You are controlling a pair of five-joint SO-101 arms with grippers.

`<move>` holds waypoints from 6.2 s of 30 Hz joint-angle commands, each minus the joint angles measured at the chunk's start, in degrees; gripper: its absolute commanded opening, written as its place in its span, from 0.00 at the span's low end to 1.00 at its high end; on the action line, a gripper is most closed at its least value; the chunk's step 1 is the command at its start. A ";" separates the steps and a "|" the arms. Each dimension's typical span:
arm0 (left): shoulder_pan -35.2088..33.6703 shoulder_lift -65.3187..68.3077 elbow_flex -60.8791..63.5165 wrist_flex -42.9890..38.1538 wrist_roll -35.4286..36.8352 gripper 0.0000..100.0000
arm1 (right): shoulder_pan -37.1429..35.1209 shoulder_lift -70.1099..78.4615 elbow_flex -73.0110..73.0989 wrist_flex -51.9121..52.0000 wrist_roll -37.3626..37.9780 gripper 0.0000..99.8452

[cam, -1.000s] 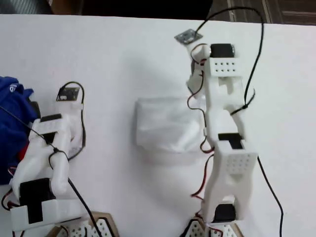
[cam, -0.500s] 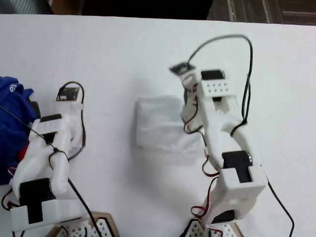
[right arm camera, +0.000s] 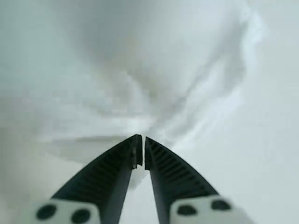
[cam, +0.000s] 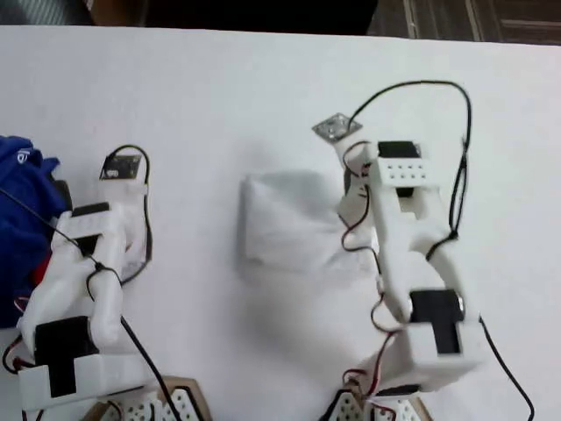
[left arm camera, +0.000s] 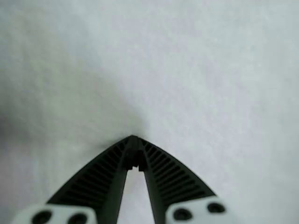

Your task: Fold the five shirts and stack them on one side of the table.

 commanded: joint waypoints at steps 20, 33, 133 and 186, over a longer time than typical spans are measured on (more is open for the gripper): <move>-0.35 0.26 -1.63 -1.32 0.53 0.03 | 8.57 -16.04 18.90 -6.02 3.78 0.02; -0.26 0.26 -1.63 -1.32 0.53 0.03 | 0.92 -7.69 8.35 -6.55 -7.12 0.39; -0.26 0.35 -1.36 -1.41 0.26 0.03 | 42.33 30.37 -38.24 -20.53 14.51 0.20; -28.92 7.82 -33.98 26.81 -25.76 0.03 | 12.26 -31.60 -3.43 19.38 -0.09 0.19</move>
